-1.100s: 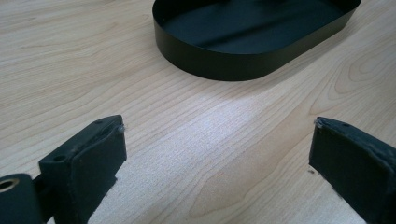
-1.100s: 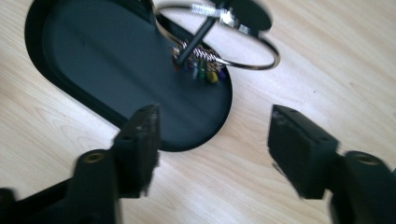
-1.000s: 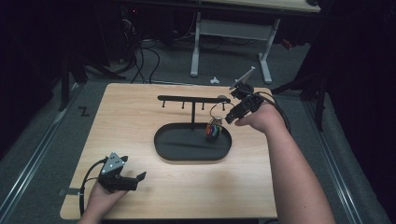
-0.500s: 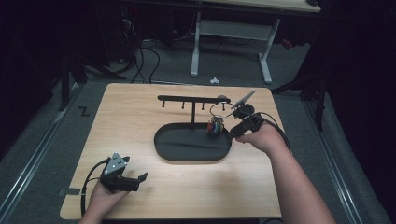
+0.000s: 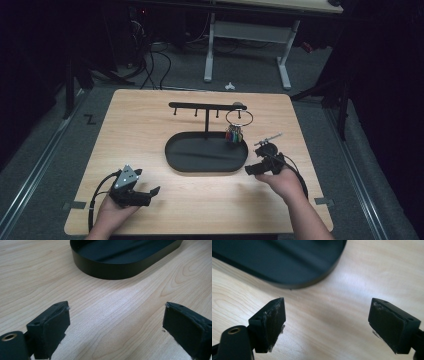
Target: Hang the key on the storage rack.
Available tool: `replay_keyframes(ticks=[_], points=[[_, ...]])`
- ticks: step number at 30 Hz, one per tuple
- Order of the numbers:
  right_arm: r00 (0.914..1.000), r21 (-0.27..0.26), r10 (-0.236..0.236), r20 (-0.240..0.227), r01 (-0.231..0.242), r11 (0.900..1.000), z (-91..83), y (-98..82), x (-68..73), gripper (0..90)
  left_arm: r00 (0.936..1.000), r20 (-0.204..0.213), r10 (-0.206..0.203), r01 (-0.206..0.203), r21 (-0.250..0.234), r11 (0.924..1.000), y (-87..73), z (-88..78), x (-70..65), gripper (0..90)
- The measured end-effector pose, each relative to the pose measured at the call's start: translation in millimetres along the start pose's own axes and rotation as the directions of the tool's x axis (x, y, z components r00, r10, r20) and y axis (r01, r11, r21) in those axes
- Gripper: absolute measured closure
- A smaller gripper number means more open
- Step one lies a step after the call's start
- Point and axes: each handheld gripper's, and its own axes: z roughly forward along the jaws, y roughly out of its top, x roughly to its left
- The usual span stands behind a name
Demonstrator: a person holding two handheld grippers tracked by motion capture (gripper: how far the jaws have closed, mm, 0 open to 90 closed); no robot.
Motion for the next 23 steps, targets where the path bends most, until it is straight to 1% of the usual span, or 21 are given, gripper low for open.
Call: replay_keyframes(ticks=[2, 3, 5, 6, 7, 8, 9, 10, 11, 12, 13, 14, 15, 16, 18, 19, 21, 22, 23], points=[[0.9997, -0.057, 0.025, -0.006, -0.025, 0.998, 5.7, -17.4, 0.9, 14.8, 1.0000, 0.005, -0.002, 0.002, 0.001, 1.0000, 0.6, 0.9, -0.8, 8.3], [0.9990, -0.090, 0.038, -0.025, -0.040, 0.995, 8.1, -27.0, 1.3, 14.9, 1.0000, 0.004, 0.004, -0.004, 0.002, 1.0000, 0.5, 1.7, -1.9, 8.3], [0.9974, -0.172, 0.051, -0.050, -0.059, 0.983, 11.1, -44.4, 2.7, 15.0, 0.9997, 0.003, 0.022, -0.022, 0.008, 0.9997, 0.8, 2.6, -3.7, 8.3], [0.9972, -0.217, 0.054, -0.053, -0.064, 0.974, 12.1, -55.0, 3.2, 14.9, 0.9996, 0.000, 0.030, -0.030, 0.011, 0.9995, 1.1, 2.8, -4.4, 8.3], [0.9965, -0.262, 0.065, -0.054, -0.076, 0.962, 13.6, -65.8, 3.9, 14.9, 0.9995, -0.006, 0.031, -0.031, 0.007, 0.9995, 1.4, 3.2, -5.3, 8.3], [0.9943, -0.322, 0.091, -0.055, -0.104, 0.941, 15.2, -80.6, 5.9, 14.9, 0.9994, -0.011, 0.032, -0.032, 0.006, 0.9995, 1.6, 3.3, -5.9, 8.3], [0.9936, -0.386, 0.105, -0.041, -0.113, 0.915, 16.4, -93.2, 7.1, 15.3, 0.9992, -0.017, 0.036, -0.036, 0.009, 0.9993, 1.9, 3.4, -6.3, 8.3], [0.9937, -0.436, 0.110, -0.023, -0.109, 0.893, 16.8, -104.5, 8.8, 16.2, 0.9990, -0.022, 0.038, -0.038, 0.008, 0.9993, 2.1, 3.6, -6.6, 8.2], [0.9929, -0.437, 0.109, -0.047, -0.118, 0.892, 15.8, -108.1, 10.7, 15.2, 0.9990, -0.028, 0.036, -0.036, 0.006, 0.9993, 2.1, 3.8, -6.8, 7.9], [0.9916, -0.421, 0.095, -0.088, -0.123, 0.899, 13.2, -106.4, 10.9, 14.3, 0.9987, -0.034, 0.037, -0.037, 0.008, 0.9993, 2.1, 3.8, -6.7, 7.8], [0.9926, -0.428, 0.078, -0.094, -0.111, 0.897, 11.3, -105.4, 10.7, 14.2, 0.9986, -0.040, 0.036, -0.036, 0.008, 0.9993, 2.2, 3.7, -6.5, 7.6], [0.9933, -0.436, 0.084, -0.079, -0.110, 0.893, 11.3, -104.9, 9.7, 14.3, 0.9986, -0.044, 0.031, -0.031, 0.009, 0.9995, 2.5, 3.4, -6.0, 7.5], [0.9935, -0.437, 0.095, -0.062, -0.113, 0.892, 12.9, -104.5, 8.9, 14.3, 0.9986, -0.047, 0.022, -0.022, 0.002, 0.9998, 2.9, 3.2, -5.5, 7.5], [0.9948, -0.437, 0.088, -0.052, -0.102, 0.894, 15.7, -104.7, 8.8, 14.4, 0.9986, -0.050, 0.019, -0.019, -0.001, 0.9998, 3.3, 3.0, -5.1, 7.6], [0.9970, -0.409, 0.060, -0.049, -0.075, 0.910, 20.8, -105.1, 9.1, 14.3, 0.9980, -0.057, 0.028, -0.028, 0.003, 0.9996, 3.3, 3.6, -5.4, 7.6], [0.9970, -0.402, 0.060, -0.048, -0.074, 0.913, 21.9, -106.0, 9.3, 14.3, 0.9979, -0.057, 0.031, -0.031, 0.006, 0.9995, 3.2, 3.7, -5.2, 7.5], [0.9952, -0.401, 0.061, -0.076, -0.087, 0.912, 23.4, -107.0, 9.6, 14.4, 0.9981, -0.057, 0.025, -0.026, -0.003, 0.9997, 3.5, 2.6, -4.1, 7.5], [0.9949, -0.402, 0.054, -0.086, -0.084, 0.912, 23.3, -107.1, 10.4, 14.5, 0.9981, -0.059, 0.020, -0.021, -0.012, 0.9997, 3.7, 1.5, -3.4, 7.6], [0.9950, -0.409, 0.048, -0.087, -0.080, 0.909, 23.1, -106.7, 12.1, 14.6, 0.9981, -0.059, 0.015, -0.016, -0.018, 0.9997, 3.9, 0.4, -2.5, 7.6]])
